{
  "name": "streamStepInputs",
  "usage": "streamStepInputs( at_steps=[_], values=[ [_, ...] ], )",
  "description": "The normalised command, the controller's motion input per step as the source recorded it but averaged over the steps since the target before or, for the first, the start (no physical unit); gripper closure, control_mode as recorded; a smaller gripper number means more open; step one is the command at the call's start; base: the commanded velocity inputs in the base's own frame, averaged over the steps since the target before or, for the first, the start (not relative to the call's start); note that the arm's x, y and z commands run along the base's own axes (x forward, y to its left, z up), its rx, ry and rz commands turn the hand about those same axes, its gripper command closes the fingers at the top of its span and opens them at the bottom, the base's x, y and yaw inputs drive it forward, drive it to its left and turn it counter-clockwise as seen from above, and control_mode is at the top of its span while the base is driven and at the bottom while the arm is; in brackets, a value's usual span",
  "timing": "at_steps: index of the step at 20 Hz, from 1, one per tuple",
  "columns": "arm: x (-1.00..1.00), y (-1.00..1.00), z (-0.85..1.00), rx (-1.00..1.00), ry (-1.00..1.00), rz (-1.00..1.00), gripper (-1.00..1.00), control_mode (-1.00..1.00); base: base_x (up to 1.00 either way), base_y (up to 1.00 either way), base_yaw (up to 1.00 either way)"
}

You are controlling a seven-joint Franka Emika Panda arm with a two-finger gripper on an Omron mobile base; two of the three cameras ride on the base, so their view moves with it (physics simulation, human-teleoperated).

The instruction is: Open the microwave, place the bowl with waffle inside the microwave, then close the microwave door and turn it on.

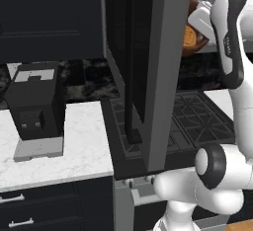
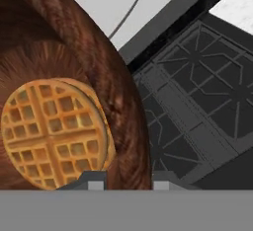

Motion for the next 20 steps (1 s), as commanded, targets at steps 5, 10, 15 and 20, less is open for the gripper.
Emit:
streamStepInputs(
  at_steps=[5,10,15,20],
  values=[
    [0.82,0.0,0.05,0.03,0.02,-0.25,1.0,-1.0,0.0,0.0,0.0],
    [0.38,0.0,0.0,0.06,0.0,-0.18,1.0,-1.0,0.0,0.0,0.0],
    [0.51,0.0,0.0,0.01,0.0,-0.12,1.0,-1.0,0.0,0.0,0.0],
    [0.77,0.0,0.0,0.0,0.0,-0.09,1.0,-1.0,0.0,0.0,0.0]
  ],
)
